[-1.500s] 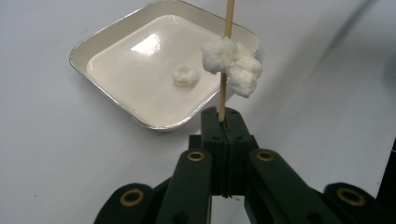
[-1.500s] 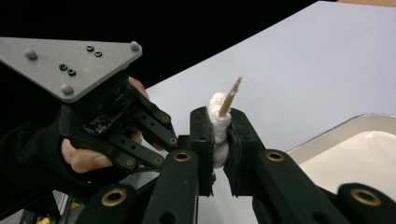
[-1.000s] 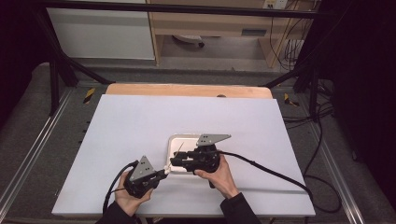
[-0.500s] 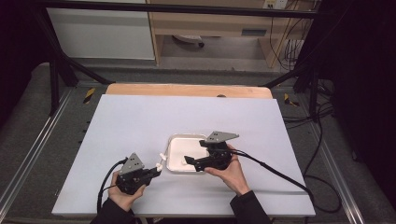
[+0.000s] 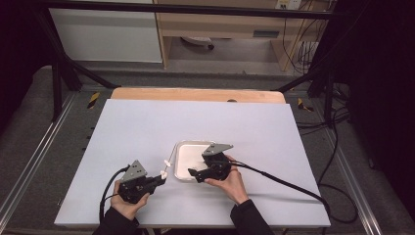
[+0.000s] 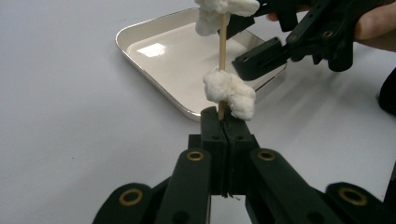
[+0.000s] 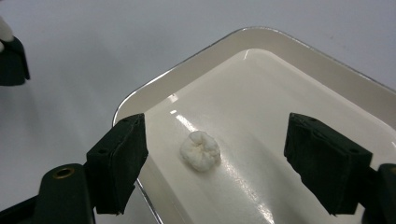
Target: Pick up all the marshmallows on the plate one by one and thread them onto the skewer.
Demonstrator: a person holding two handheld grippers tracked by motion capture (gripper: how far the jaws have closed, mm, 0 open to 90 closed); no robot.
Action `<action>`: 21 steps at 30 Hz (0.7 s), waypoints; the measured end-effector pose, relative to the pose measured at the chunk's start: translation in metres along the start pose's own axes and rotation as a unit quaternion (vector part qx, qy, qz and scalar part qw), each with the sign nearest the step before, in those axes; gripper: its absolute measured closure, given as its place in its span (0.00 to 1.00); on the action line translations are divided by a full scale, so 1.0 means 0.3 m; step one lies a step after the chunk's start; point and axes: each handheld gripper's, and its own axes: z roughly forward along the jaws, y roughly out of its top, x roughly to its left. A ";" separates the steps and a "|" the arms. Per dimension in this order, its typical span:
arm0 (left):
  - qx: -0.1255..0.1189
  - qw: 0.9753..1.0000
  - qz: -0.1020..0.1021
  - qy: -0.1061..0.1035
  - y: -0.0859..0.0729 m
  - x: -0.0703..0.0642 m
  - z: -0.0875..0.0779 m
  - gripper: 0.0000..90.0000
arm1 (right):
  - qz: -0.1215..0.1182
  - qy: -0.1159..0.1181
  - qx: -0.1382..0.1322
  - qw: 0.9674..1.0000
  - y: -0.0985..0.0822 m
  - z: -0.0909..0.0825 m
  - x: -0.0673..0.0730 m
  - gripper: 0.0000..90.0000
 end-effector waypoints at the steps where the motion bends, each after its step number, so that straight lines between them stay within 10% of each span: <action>1: 0.000 1.000 0.000 0.000 0.000 0.001 0.000 0.98 | -0.002 0.000 0.006 1.000 0.002 0.011 0.005 0.26; 21: 0.003 1.000 0.002 -0.002 -0.002 -0.003 0.005 0.98 | -0.045 -0.008 0.026 0.999 -0.010 0.048 0.025 0.69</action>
